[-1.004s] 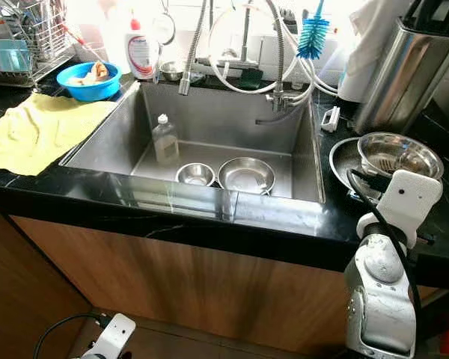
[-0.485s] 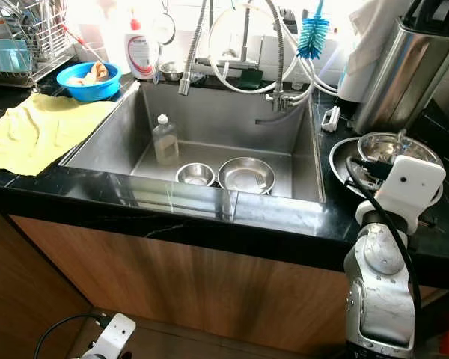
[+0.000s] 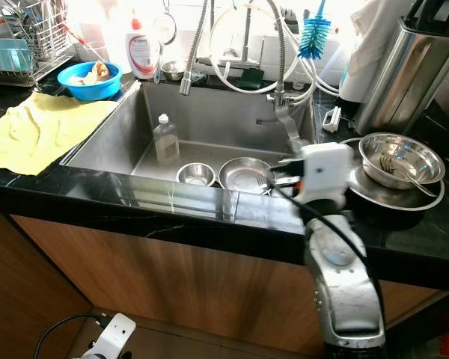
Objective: Kitchen organization
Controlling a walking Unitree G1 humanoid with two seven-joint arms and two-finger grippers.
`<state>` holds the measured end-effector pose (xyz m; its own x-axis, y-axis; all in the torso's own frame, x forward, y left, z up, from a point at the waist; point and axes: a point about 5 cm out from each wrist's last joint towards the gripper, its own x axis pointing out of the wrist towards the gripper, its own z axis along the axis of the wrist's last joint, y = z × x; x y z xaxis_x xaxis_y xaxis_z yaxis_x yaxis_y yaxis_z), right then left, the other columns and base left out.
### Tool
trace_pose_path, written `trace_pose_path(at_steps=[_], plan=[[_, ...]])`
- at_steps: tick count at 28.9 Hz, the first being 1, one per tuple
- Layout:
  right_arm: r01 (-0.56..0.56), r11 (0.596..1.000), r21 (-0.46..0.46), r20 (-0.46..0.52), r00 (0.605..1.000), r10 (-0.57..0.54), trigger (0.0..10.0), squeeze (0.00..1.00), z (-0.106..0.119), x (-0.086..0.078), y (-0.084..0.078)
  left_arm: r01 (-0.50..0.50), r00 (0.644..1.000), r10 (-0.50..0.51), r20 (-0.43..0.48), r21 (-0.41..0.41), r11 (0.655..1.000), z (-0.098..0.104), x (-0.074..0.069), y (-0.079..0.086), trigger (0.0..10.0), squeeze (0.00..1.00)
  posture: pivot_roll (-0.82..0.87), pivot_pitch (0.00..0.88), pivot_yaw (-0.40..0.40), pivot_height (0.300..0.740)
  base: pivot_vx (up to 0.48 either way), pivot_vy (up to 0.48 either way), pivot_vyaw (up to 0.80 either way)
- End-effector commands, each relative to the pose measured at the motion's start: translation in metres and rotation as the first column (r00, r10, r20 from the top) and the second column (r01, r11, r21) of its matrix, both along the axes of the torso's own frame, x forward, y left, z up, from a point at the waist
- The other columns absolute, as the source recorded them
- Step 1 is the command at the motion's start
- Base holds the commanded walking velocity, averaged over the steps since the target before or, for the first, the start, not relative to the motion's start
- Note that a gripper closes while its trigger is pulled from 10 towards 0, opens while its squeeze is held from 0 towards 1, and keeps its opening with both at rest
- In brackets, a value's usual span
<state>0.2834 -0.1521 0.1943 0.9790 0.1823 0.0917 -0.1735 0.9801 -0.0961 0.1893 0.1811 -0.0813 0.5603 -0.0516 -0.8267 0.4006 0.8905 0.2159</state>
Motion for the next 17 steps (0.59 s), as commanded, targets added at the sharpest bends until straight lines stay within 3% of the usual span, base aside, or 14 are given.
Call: trace_pose_path(at_steps=[1,5,11,17], plan=[[-0.025,1.000,0.006,-0.019,1.000,0.025,10.0,0.00,-0.001,0.000,0.001,0.021,1.000,-0.020,-0.008,0.012,1.000,-0.001,-0.002,0.001,10.0,0.00,-0.15,0.002,-0.043,0.740,0.000,0.000,0.00],[-0.051,0.995,-0.085,-0.122,0.992,0.040,10.0,0.00,-0.025,0.012,-0.010,0.023,1.000,-0.023,-0.010,0.011,1.000,-0.001,-0.001,0.000,10.0,0.00,-0.15,0.009,-0.035,0.740,0.000,0.000,0.00],[-0.041,0.994,-0.102,-0.151,0.988,0.025,10.0,0.00,-0.031,0.025,-0.018,0.019,1.000,-0.019,-0.010,0.010,1.000,-0.001,-0.002,0.000,10.0,0.00,-0.14,0.003,-0.040,0.740,0.000,0.000,0.00],[0.022,0.998,-0.065,-0.119,0.993,-0.030,10.0,0.00,-0.027,0.038,-0.024,0.019,1.000,-0.019,-0.010,0.012,1.000,-0.001,-0.002,0.001,10.0,0.00,-0.14,0.006,-0.032,0.740,0.000,0.000,0.00]])
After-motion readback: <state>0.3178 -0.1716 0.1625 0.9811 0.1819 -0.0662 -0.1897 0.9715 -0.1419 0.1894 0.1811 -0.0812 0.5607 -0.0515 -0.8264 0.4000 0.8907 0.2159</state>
